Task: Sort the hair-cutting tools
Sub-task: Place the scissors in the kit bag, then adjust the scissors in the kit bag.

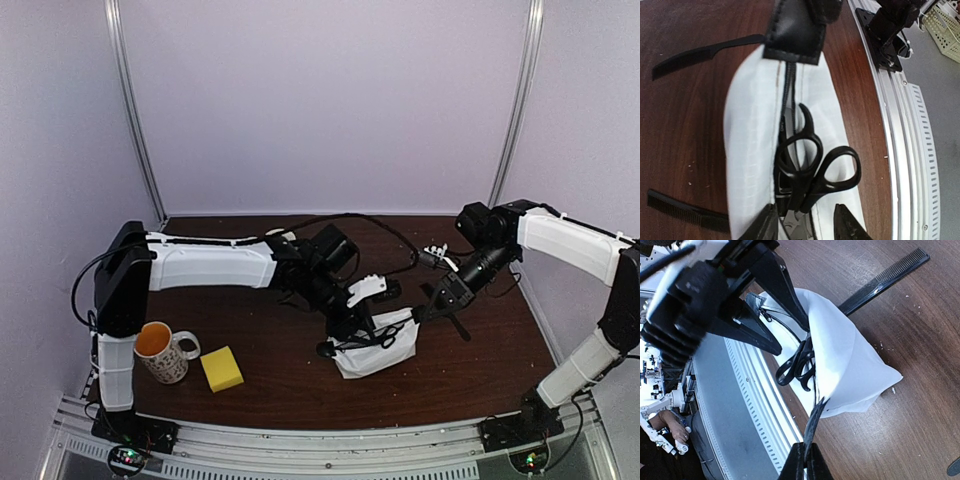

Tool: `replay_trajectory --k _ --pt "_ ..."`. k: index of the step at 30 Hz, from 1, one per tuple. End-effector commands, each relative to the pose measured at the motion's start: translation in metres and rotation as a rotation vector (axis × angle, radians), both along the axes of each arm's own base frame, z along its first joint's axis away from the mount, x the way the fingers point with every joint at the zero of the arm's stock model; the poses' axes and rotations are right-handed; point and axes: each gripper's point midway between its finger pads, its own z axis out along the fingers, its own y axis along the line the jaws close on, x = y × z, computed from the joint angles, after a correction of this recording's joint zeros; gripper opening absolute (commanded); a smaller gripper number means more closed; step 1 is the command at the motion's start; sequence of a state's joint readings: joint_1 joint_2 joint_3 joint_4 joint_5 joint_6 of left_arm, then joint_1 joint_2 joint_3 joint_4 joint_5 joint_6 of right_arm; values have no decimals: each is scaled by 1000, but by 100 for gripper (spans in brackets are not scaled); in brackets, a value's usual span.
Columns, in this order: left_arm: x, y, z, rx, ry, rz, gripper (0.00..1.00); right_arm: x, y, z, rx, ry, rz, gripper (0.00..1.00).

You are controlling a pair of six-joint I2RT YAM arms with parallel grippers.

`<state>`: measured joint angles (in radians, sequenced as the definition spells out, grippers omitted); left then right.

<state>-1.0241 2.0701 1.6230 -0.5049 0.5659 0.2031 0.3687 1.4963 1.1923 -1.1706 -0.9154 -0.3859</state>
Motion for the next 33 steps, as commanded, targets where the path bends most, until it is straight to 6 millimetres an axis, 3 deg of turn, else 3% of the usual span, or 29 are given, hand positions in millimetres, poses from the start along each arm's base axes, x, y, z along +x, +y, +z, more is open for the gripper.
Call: replay_trajectory --k 1,3,6,8,11,19,24,33 --pt "29 -4 49 -130 -85 118 40 2 -1 7 10 -35 -9 2" --pt "35 -1 61 -174 -123 155 39 2 -1 5 7 -30 -9 2" --pt "7 4 86 -280 -195 45 40 3 -1 4 5 -28 -8 3" --pt "-17 5 85 -284 -309 -24 41 3 -1 4 5 -25 -9 3" --pt "-35 -1 67 -281 -391 -13 42 4 -1 4 6 -19 -8 3" --pt "-12 -14 32 -252 -456 151 41 3 -1 4 4 -26 -7 3" --pt "8 -20 27 -235 -440 287 36 2 -3 3 -2 -35 -16 3" --pt "14 -28 28 -265 -414 333 27 3 -3 3 -3 -44 -16 3"
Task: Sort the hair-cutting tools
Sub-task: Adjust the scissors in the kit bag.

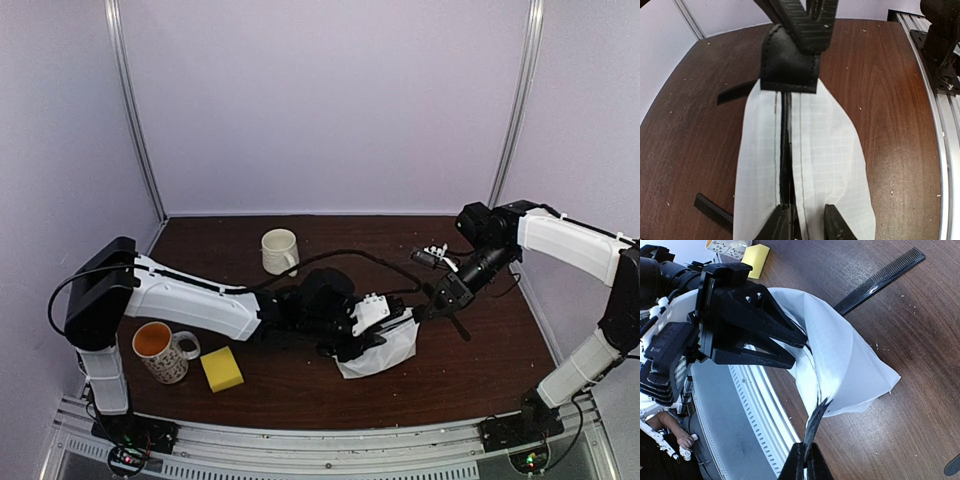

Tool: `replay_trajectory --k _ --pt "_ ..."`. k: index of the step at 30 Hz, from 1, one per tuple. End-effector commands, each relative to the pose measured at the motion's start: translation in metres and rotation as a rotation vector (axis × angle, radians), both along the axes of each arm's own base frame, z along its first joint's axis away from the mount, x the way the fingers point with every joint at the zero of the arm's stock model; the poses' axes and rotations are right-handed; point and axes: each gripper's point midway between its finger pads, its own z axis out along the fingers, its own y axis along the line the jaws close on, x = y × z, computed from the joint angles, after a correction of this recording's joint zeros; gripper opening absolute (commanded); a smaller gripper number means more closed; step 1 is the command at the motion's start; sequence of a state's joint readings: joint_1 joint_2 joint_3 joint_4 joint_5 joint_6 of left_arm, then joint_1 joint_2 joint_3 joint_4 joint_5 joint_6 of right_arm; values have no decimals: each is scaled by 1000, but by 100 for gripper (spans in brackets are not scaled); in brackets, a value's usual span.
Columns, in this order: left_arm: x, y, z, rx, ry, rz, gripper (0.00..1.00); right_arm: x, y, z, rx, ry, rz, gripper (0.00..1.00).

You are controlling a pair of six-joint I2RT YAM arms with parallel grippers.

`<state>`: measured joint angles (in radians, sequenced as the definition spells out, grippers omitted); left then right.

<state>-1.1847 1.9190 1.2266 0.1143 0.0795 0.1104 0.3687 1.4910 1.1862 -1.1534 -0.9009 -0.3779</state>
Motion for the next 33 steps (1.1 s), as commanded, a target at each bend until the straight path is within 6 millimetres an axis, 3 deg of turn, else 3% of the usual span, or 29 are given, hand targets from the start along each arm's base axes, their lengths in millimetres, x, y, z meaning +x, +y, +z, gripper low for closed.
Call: replay_trajectory --k 1,3,5,8,10,11,16,19,22,33 --pt "14 -12 27 -100 -31 63 26 0 -2 5 7 -29 -7 3" --pt "12 -6 36 -118 -35 67 27 0 -2 5 7 -27 -6 3" --pt "-1 7 67 -221 -54 37 34 0 -2 4 4 -26 -8 3" --pt "15 44 89 -179 -39 244 47 1 -3 2 -2 -30 -11 3" --pt "39 79 87 -63 -59 456 51 1 -4 0 -7 -30 -12 3" --pt "38 90 81 -18 -41 479 52 2 -4 -1 -10 -31 -14 3" --pt "7 114 46 98 252 433 51 7 -8 -9 -53 -47 -32 4" --pt "-7 118 22 140 503 417 51 11 -11 -14 -79 -56 -43 6" --pt "-14 117 15 114 669 405 51 11 -10 -14 -80 -52 -44 7" --pt "-14 105 9 38 833 345 47 9 -10 -14 -83 -54 -39 10"
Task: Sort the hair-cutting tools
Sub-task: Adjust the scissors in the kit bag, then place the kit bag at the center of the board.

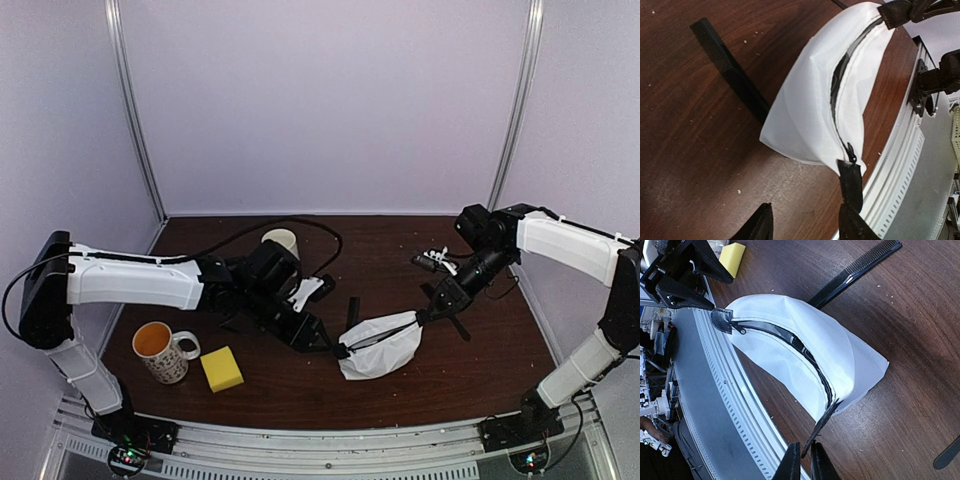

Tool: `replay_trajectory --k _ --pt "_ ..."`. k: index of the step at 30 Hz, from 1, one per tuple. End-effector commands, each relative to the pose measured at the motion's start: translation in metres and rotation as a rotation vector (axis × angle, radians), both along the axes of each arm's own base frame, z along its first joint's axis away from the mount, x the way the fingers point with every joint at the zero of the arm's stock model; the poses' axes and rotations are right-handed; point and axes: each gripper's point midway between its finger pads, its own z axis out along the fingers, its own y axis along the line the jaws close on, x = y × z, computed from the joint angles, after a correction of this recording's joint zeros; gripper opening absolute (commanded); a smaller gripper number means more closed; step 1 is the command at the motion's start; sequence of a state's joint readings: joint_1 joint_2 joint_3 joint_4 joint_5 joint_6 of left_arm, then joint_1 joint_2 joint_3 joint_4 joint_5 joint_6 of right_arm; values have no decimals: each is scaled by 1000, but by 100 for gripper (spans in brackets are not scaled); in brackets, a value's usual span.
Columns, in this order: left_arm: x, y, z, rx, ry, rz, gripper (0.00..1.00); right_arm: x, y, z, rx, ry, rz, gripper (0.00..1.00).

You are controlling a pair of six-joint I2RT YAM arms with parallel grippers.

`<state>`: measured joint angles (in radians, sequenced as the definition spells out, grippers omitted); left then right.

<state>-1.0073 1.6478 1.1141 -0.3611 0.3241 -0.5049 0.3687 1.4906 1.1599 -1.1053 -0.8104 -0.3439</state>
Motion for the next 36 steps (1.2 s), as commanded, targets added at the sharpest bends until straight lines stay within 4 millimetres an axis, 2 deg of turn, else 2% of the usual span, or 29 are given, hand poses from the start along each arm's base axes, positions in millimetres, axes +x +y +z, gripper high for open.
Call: replay_trajectory --k 1,8,9,11,12,18,25,27,29,32,33,36 --pt "-5 -10 8 -98 82 -19 47 0 -1 2 -3 -25 -4 10" --pt "0 -9 21 -176 84 8 47 0 -1 4 1 -28 -4 10" --pt "-3 -13 22 -193 98 -11 48 0 -1 3 2 -26 -3 10" --pt "-21 -27 37 -328 157 -119 49 0 0 2 1 -22 -1 9" --pt "-21 -30 42 -374 158 -121 49 0 0 2 1 -18 0 9" --pt "-12 -28 26 -273 184 -87 49 0 0 2 1 -21 -1 9" --pt "-13 -26 -1 -131 259 -95 36 0 1 0 -2 -14 2 10" --pt "-15 -29 1 -144 267 -112 33 1 1 0 -3 -12 1 10" --pt "-15 -29 5 -146 257 -123 26 1 0 -1 -5 -9 1 9" --pt "-18 -28 16 -155 238 -169 7 0 3 0 -2 -5 10 0" --pt "-18 -27 22 -166 220 -175 0 -3 4 1 1 5 20 0" --pt "-9 -19 44 -197 154 -154 0 -6 13 12 13 13 55 0"
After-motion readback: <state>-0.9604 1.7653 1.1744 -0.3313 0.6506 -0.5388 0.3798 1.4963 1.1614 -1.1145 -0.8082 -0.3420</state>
